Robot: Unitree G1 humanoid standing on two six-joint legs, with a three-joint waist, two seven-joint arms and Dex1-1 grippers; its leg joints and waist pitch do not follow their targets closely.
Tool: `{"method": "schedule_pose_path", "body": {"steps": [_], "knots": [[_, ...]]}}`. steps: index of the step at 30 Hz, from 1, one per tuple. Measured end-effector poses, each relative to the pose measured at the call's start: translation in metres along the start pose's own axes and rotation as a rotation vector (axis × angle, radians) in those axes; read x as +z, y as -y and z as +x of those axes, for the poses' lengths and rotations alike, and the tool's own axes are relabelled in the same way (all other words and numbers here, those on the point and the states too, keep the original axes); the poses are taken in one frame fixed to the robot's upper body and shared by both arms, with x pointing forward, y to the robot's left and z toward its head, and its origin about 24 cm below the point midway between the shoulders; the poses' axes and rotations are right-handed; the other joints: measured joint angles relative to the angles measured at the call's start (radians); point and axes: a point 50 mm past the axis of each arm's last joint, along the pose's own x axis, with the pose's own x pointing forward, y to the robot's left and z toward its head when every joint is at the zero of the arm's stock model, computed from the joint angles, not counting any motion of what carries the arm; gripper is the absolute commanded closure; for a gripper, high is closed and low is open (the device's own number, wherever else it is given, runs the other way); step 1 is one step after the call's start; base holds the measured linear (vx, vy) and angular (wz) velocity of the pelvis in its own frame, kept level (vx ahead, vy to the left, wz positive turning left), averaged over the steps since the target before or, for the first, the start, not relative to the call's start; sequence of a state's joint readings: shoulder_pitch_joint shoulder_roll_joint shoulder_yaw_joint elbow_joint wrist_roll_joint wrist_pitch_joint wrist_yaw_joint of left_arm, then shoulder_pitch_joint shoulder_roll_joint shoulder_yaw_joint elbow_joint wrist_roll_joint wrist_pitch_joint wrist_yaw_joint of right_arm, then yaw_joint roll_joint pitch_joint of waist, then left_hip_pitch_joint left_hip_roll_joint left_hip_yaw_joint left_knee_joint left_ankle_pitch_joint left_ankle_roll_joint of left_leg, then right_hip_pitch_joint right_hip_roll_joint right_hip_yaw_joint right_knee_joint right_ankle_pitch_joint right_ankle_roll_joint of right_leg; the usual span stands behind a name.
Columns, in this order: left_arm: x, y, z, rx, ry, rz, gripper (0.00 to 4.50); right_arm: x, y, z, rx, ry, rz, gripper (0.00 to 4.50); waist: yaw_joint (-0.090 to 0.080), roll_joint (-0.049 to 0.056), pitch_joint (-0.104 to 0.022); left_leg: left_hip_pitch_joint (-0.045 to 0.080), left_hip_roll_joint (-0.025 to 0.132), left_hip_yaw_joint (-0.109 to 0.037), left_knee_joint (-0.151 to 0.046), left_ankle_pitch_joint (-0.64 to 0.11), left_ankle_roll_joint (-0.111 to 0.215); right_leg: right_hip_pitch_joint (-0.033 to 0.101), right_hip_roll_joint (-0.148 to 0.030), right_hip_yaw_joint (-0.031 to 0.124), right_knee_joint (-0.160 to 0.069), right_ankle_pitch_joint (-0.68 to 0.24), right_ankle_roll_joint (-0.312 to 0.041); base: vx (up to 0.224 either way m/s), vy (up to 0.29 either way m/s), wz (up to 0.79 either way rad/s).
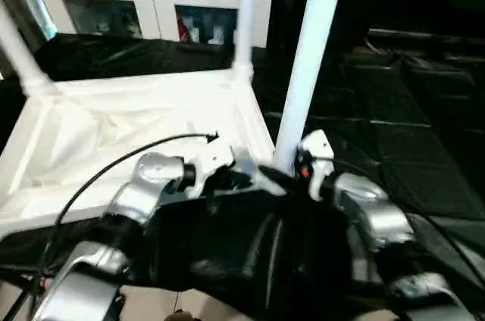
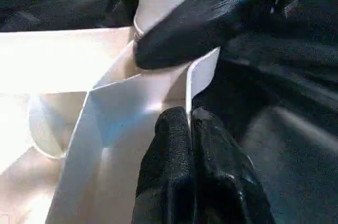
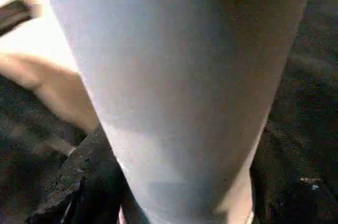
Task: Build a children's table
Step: Rotate leg to tighten
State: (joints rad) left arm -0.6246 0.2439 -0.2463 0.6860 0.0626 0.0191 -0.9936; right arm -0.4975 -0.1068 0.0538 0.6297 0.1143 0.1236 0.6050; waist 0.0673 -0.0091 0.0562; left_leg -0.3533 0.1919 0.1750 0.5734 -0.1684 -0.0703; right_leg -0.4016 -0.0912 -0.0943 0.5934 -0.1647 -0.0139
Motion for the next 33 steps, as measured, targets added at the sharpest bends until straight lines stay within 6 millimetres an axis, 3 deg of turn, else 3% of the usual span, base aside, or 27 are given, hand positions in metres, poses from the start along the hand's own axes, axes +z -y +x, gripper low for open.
{"method": "schedule_pose_path", "body": {"steps": [5,10,12,15,18,25,33], "knots": [[0.008,-0.003,0.017,0.083,-0.004,-0.032,4.5,0.006,0.003,0.015,-0.206,0.022,0.085,1.85,-0.01,0.003,-0.001,0.0,0.0,0.0,0.0,0.0,0.0,0.001,0.0,0.0,0.0,0.0,0.0,0.0,0.0,0.0],[0.011,-0.004,0.024,0.124,0.0,-0.042,4.5,0.007,0.003,0.022,-0.287,0.035,0.063,1.85,-0.013,0.008,-0.004,-0.001,0.0,0.0,0.0,0.0,0.0,0.001,0.0,0.0,0.0,0.0,0.0,0.0,0.0,0.0],[0.011,-0.004,0.023,0.121,0.002,-0.04,4.5,0.007,0.003,0.022,-0.284,0.044,0.06,1.29,-0.013,0.01,-0.004,-0.001,0.0,0.0,-0.001,0.0,0.0,0.001,0.0,0.0,0.0,0.001,-0.002,0.0,0.0,0.0],[0.01,-0.004,0.023,0.108,0.002,-0.038,4.5,0.007,0.002,0.022,-0.262,0.047,0.056,1.06,-0.014,0.011,-0.003,-0.002,0.0,0.0,-0.001,0.0,0.0,0.0,0.0,0.0,0.0,0.003,-0.005,0.0,0.0,0.0],[0.009,-0.005,0.018,0.091,0.002,-0.027,4.5,0.007,0.001,0.021,-0.201,0.038,0.021,0.85,-0.016,0.011,-0.003,-0.003,0.0,0.0,-0.001,0.0,0.0,0.0,0.0,0.0,-0.001,0.003,-0.005,0.0,0.0,0.0],[0.002,-0.002,0.003,0.008,0.023,0.003,4.5,0.006,0.003,0.007,0.014,0.001,-0.107,0.85,-0.023,0.011,-0.003,-0.004,0.0,0.0,-0.003,0.0,0.0,-0.002,0.0,-0.001,-0.001,0.003,-0.005,0.0,0.0,0.0],[-0.005,0.006,-0.016,-0.149,0.028,0.044,4.5,0.003,0.001,-0.019,0.311,-0.054,-0.166,0.85,-0.008,0.009,-0.002,-0.005,0.001,0.0,-0.003,0.0,0.0,-0.002,0.0,-0.001,-0.001,0.003,-0.005,0.0,0.0,0.0]]}}
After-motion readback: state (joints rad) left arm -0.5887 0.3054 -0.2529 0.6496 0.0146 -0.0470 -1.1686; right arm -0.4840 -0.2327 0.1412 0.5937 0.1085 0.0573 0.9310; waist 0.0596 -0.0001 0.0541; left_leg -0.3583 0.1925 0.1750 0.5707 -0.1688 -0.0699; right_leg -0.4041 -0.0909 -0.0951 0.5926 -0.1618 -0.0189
